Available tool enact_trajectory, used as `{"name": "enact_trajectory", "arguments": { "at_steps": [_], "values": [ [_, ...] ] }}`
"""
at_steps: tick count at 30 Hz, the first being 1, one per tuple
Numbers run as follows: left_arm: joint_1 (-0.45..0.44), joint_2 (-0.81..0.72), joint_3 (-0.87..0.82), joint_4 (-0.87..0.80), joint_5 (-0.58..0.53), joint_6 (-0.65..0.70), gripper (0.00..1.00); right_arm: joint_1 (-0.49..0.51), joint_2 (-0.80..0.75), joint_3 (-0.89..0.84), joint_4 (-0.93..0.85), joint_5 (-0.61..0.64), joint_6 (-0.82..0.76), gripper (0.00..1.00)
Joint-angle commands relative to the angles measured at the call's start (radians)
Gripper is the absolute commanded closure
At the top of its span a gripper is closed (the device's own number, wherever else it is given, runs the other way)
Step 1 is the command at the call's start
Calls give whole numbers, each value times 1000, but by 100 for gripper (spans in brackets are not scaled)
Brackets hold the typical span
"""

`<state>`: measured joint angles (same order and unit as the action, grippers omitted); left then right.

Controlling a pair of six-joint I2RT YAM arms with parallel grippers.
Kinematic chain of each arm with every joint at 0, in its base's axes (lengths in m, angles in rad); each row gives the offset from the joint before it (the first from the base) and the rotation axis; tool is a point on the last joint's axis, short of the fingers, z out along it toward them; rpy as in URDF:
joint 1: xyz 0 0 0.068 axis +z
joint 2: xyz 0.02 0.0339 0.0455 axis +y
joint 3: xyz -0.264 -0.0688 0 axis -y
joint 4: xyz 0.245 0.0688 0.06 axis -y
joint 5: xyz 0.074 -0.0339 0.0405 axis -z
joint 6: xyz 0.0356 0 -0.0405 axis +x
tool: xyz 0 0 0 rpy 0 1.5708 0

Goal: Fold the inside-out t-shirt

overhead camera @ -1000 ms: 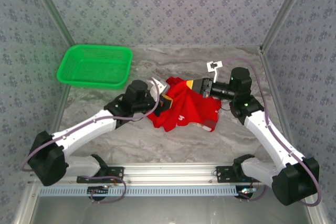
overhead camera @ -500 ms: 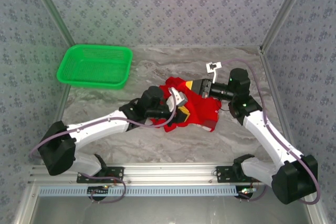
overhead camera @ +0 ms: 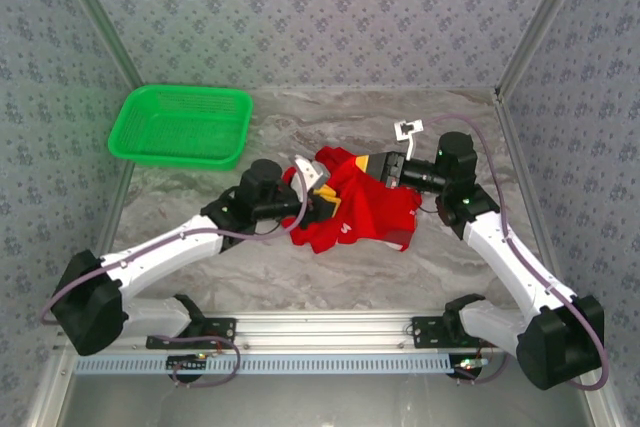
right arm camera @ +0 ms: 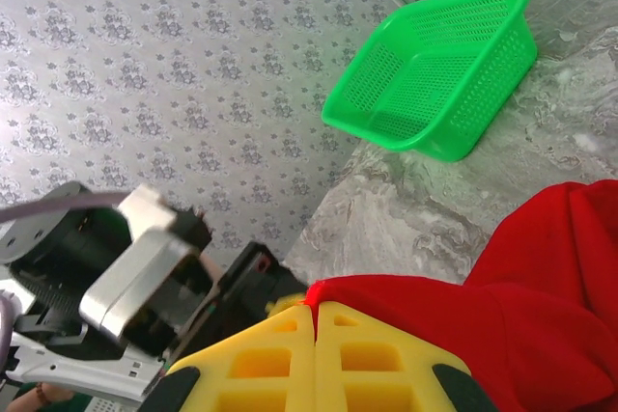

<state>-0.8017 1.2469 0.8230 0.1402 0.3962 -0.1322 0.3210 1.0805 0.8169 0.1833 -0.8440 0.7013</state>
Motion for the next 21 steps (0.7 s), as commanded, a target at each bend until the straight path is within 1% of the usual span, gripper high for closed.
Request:
{"name": "enact_trajectory", "arguments": {
  "at_steps": [1,5,10,13,18,21],
  "values": [
    [24,20,20,16,11,-53,71,-6,-13,2,-7,-16,-26,100],
    [26,70,68,-19,-16,-62,72,-6,-12,4,-4,-11,-31,100],
    [26,98,99,-44,-155,-74,71,-5,-16,2,-5,-11,-33,100],
    [26,118,121,-62,-207,-68,70,-5,-15,2,-1,-12,-33,100],
    [25,160,143,-76,-200,-48,65,-5,-16,2,14,-16,-24,100],
    [25,179,150,-86,-251,-33,63,-4,-14,2,23,-18,-20,100]
  ]
}}
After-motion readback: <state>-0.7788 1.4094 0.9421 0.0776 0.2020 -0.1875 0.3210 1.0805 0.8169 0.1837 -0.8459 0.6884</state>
